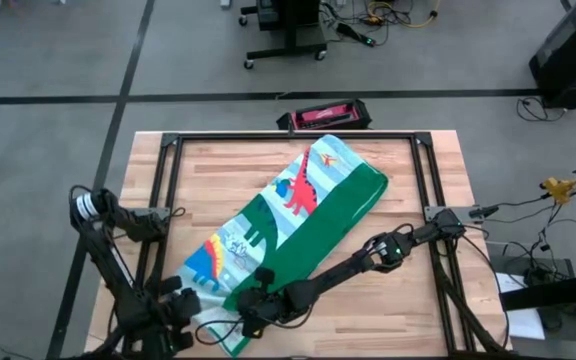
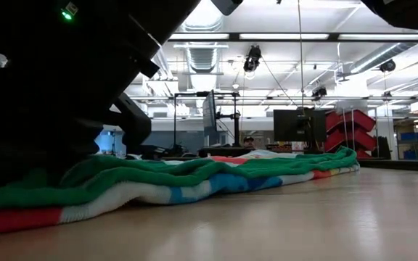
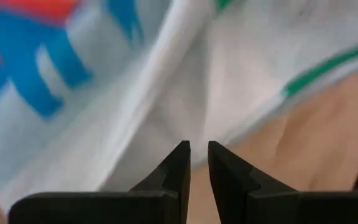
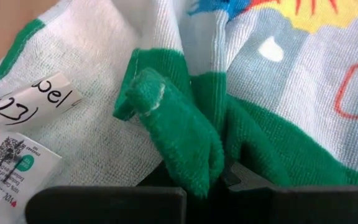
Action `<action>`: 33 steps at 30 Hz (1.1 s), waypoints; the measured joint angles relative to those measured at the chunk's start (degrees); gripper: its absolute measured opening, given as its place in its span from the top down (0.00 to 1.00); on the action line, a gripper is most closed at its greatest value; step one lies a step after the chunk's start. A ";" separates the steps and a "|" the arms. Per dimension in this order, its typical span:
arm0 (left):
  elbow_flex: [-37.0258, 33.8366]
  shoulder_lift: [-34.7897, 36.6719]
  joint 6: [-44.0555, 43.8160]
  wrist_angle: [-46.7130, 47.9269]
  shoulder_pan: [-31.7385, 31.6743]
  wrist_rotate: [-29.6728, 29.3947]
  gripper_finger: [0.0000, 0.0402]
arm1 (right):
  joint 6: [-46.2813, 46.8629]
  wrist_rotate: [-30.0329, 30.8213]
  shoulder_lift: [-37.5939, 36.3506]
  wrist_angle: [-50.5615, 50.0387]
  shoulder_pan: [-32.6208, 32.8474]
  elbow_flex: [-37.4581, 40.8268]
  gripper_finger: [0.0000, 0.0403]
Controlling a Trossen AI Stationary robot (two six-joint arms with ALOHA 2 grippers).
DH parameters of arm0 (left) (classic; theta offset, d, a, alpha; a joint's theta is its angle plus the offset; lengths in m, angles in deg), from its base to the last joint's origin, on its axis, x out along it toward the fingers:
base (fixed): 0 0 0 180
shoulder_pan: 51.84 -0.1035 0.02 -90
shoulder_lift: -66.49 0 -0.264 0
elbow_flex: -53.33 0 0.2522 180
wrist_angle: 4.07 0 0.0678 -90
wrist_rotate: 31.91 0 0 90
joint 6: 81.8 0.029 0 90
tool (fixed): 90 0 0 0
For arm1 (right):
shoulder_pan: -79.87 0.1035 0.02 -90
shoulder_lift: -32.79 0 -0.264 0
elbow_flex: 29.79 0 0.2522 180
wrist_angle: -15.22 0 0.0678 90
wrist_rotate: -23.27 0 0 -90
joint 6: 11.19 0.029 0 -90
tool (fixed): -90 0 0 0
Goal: Roll towel
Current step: Fold the multi-color dinosaur print towel
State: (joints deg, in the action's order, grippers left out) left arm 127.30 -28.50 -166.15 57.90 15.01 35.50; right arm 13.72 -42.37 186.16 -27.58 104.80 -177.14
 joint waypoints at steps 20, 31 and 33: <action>-1.97 -6.80 7.81 -13.71 0.69 3.75 0.90 | -1.08 1.14 -1.35 0.53 0.28 0.04 1.00; -1.79 -0.57 8.47 -11.54 0.63 -4.14 0.90 | -4.54 1.17 -1.81 6.06 2.20 -1.36 1.00; -1.79 1.59 8.49 -10.15 0.64 -4.12 0.90 | -5.38 0.94 -2.09 7.95 3.04 -1.39 1.00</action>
State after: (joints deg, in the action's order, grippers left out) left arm 125.50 -26.91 -157.66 47.76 15.65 31.38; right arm 8.34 -41.43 184.07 -19.63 107.84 -178.53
